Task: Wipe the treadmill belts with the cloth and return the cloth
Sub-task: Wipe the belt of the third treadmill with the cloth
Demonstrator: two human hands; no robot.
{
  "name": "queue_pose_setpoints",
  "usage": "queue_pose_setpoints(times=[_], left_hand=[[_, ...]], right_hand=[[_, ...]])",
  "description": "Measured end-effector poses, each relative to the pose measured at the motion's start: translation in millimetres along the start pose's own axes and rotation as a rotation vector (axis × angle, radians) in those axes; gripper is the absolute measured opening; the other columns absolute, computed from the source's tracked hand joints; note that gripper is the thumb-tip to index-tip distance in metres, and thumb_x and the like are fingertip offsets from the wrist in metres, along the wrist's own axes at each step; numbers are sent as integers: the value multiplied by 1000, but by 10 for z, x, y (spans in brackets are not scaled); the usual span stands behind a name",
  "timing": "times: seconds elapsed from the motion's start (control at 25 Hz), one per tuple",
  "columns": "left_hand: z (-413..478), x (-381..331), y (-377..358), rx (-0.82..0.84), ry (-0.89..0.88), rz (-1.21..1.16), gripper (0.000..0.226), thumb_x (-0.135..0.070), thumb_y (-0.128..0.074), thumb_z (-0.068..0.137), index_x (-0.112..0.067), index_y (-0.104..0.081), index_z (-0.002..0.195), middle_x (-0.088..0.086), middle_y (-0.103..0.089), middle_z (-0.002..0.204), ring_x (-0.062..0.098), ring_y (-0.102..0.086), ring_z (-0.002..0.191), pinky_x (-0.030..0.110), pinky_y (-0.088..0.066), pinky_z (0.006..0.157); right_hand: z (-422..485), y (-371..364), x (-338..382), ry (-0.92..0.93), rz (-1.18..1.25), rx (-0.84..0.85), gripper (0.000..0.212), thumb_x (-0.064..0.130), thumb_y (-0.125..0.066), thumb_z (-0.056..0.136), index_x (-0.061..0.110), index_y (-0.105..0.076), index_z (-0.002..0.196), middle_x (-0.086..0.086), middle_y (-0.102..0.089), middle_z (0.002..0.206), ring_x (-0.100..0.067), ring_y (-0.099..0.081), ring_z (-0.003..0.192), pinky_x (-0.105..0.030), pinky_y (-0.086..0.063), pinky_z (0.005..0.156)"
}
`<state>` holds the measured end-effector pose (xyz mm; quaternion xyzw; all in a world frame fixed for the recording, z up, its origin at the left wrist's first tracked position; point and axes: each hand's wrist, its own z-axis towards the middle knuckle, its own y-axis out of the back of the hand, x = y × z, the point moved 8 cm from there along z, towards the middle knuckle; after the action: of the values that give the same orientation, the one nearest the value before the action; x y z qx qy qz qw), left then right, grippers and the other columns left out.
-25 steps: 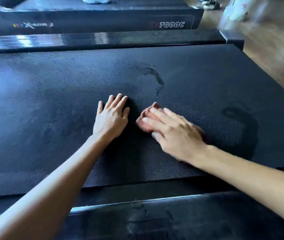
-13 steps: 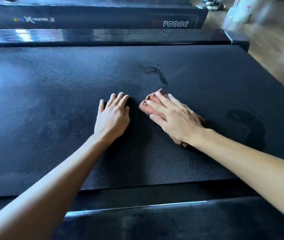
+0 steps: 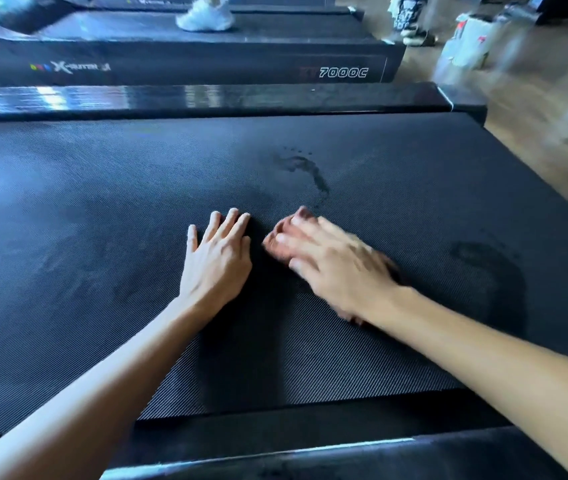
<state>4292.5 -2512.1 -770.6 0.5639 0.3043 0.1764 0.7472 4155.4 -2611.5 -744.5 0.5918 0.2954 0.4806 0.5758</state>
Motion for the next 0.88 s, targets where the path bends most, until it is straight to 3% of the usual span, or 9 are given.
queue_pose_setpoints(times=[0.12, 0.32, 0.48, 0.56, 0.68, 0.76, 0.88], left_hand=[[7, 12, -5, 6, 15, -16, 49, -33, -30, 103, -27, -26, 152, -10, -17, 160, 16, -6, 149, 47, -1, 119], [16, -6, -14, 14, 18, -31, 49, -33, -30, 103, -27, -26, 152, -11, -16, 160, 15, -5, 149, 46, 1, 119], [12, 46, 35, -9, 68, -107, 48, -28, -35, 102, -24, -31, 150, -8, -18, 160, 14, -6, 149, 40, 1, 120], [16, 70, 27, -7, 69, -86, 48, -29, -34, 102, -24, -30, 150, -8, -18, 160, 15, -7, 149, 39, 0, 120], [39, 81, 35, -20, 56, -21, 48, -33, -32, 102, -26, -32, 149, -10, -21, 159, 15, -12, 148, 38, -5, 119], [134, 118, 59, -27, 64, 2, 48, -35, -32, 102, -27, -33, 149, -11, -22, 159, 15, -15, 147, 37, -8, 118], [406, 296, 19, 15, 102, 8, 50, -37, -31, 102, -27, -28, 151, -11, -18, 160, 16, -11, 148, 41, -5, 119]], right_hand=[[-421, 29, -30, 118, 16, -18, 46, 54, -39, 92, 51, -45, 137, 21, -32, 154, -15, -31, 143, -35, -27, 116], [75, 43, -353, -149, -30, -28, 46, 47, -43, 98, 50, -36, 143, 20, -19, 159, -17, -20, 147, -37, -19, 117], [-191, 1, 29, 94, 28, 34, 46, 45, -48, 96, 53, -39, 140, 24, -20, 157, -10, -17, 146, -30, -13, 121], [-408, 65, -116, 137, 94, 67, 44, 48, -49, 95, 56, -40, 137, 30, -22, 154, -3, -16, 145, -26, -11, 120], [-38, 87, -574, -63, 44, 30, 45, 47, -47, 97, 53, -39, 140, 25, -21, 157, -12, -20, 147, -33, -17, 119], [377, 16, -451, -137, -1, -2, 46, 45, -46, 98, 50, -37, 143, 21, -20, 158, -17, -21, 147, -34, -16, 118], [415, -62, 3, 16, -23, -57, 46, 45, -43, 97, 48, -39, 142, 19, -25, 157, -18, -24, 146, -34, -18, 118]])
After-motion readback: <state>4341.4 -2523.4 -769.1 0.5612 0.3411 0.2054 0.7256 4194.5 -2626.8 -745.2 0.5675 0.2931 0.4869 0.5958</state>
